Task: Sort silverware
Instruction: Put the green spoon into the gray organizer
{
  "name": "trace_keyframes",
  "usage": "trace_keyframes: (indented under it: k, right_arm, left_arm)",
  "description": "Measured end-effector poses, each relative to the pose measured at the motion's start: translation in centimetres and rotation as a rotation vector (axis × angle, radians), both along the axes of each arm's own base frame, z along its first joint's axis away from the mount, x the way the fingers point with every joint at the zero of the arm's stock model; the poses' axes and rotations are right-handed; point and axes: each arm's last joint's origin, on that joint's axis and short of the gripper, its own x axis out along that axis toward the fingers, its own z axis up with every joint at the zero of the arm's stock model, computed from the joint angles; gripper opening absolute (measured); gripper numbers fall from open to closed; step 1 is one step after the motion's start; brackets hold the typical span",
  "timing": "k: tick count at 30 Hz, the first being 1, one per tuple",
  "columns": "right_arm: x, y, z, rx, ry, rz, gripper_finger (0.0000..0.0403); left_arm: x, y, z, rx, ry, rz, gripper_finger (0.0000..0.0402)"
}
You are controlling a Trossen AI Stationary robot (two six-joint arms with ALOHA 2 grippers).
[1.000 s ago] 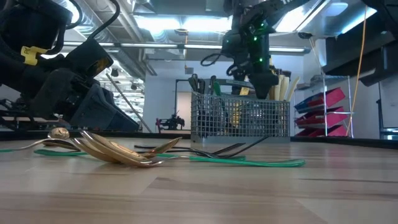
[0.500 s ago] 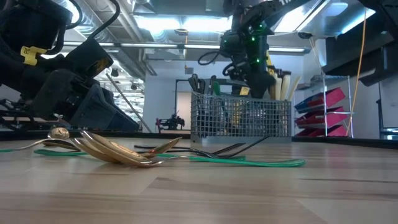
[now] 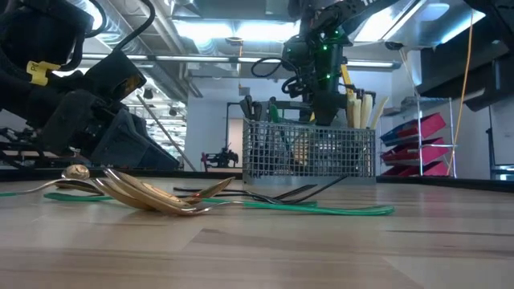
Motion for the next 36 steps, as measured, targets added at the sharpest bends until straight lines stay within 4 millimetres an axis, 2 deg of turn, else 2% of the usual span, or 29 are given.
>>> trace_keyframes:
  k: [22, 36]
  right_arm:
    - [0.2, 0.5, 1.1, 0.126, -0.150, 0.081, 0.0076]
    - [0.3, 0.5, 1.1, 0.140, -0.158, 0.080, 0.0076]
  left_arm:
    - [-0.1, 0.0, -0.1, -0.006, 0.008, 0.005, 0.0141]
    - [-0.1, 0.0, -0.1, -0.008, 0.008, 0.006, 0.0141]
